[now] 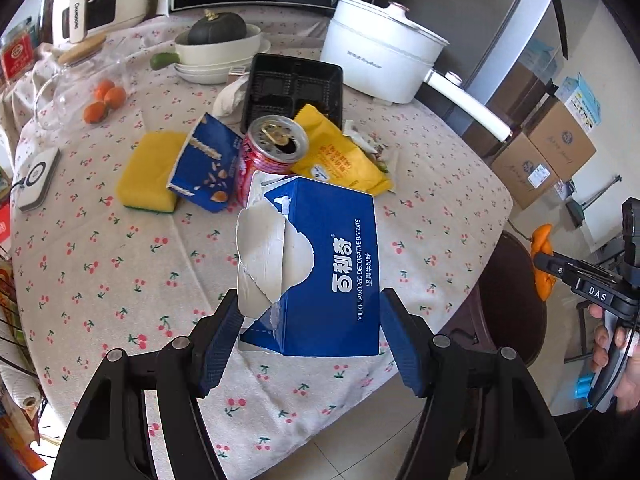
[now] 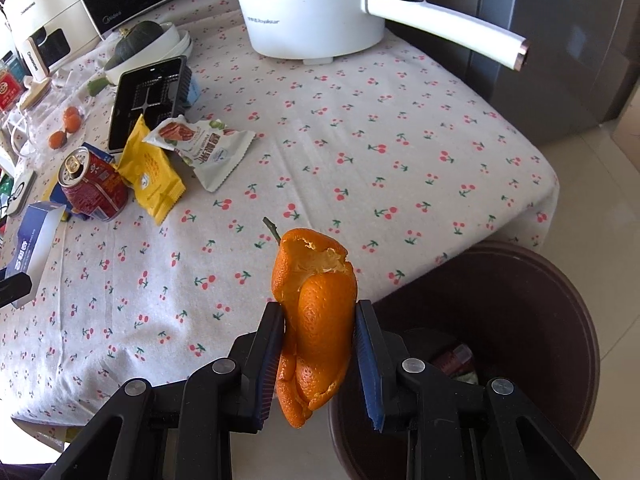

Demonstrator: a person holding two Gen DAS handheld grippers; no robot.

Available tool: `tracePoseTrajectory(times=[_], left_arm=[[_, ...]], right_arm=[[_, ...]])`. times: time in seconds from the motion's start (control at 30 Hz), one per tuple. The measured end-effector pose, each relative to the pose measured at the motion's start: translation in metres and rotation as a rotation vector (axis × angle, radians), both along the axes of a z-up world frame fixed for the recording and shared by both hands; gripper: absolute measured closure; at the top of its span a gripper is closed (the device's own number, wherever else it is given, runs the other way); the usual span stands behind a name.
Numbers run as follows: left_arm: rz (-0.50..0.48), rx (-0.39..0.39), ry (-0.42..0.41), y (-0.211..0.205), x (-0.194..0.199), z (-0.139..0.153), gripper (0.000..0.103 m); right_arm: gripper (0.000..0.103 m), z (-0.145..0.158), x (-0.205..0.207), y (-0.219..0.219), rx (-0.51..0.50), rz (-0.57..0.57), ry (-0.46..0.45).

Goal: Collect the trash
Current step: 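Carry the peel and box over the bin and open both grippers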

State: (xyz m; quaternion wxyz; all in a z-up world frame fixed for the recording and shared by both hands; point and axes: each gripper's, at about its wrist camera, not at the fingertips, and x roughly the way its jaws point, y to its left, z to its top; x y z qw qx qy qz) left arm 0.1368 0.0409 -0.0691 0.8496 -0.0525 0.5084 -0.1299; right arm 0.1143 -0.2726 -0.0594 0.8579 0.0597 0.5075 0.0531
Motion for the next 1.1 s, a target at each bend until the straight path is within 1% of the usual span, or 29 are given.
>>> tracePoseTrajectory(times=[0.4,0.67,0.93,1.1], left_arm=[[-0.155,0.007,0.012,-0.086,-0.004,-0.007,0.032],[-0.261,0.007,0.027,-0.148,-0.007,-0.017,0.032],[-0.399,0.015,0.039,-0.217,-0.020,-0.033,0.032],[-0.473,0.019,0.055,-0.257,-0.027,-0.049,0.032]], right_arm=[[0.072,-0.008,-0.030,-0.061,-0.004,-0.081,0.012],[0.072,-0.019,-0.051,-0.105,-0.004,-0.144,0.032],[0.072,-0.030,-0.072,-0.145,-0.005,-0.205,0.055],[0.072,-0.036,-0.084,-0.164,-0.007,-0.236,0.070]])
